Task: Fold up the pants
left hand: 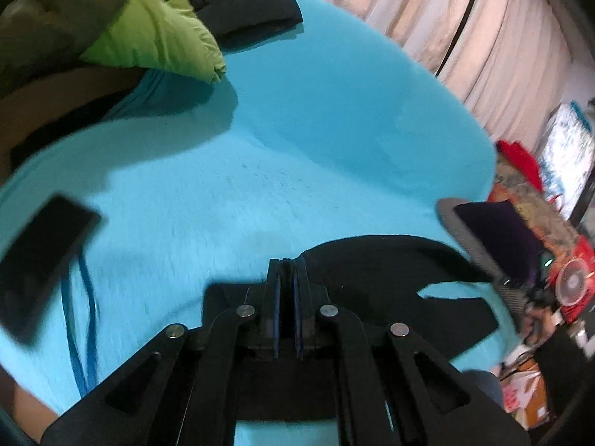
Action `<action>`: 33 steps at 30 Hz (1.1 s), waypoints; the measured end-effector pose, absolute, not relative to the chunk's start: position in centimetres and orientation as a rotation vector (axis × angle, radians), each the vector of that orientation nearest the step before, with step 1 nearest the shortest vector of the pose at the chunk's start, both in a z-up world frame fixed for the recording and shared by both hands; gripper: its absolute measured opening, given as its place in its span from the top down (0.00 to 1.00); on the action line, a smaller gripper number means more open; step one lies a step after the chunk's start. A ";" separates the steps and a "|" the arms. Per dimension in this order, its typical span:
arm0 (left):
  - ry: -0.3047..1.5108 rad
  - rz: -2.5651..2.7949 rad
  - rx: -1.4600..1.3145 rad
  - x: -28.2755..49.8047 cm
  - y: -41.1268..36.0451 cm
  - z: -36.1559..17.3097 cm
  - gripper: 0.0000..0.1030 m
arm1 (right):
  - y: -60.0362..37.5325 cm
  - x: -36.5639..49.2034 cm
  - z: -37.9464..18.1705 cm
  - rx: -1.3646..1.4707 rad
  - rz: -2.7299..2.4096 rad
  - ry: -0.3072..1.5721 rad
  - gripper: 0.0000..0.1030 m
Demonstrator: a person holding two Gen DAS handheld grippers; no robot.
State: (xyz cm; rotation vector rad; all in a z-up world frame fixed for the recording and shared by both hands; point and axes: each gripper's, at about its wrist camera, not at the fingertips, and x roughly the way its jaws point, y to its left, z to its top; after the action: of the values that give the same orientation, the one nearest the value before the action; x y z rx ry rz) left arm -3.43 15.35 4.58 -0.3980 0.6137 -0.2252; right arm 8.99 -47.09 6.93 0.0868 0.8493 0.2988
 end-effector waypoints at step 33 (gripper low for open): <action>0.606 -0.119 -1.439 -8.8 17.2 -3.9 0.64 | -51.1 9.0 0.0 0.325 0.027 0.776 0.52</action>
State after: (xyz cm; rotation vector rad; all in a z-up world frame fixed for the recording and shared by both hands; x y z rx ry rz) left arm -8.79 17.22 -3.92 -1.4394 0.6057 -0.1193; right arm 8.96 -51.13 0.03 0.3247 0.7762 0.0268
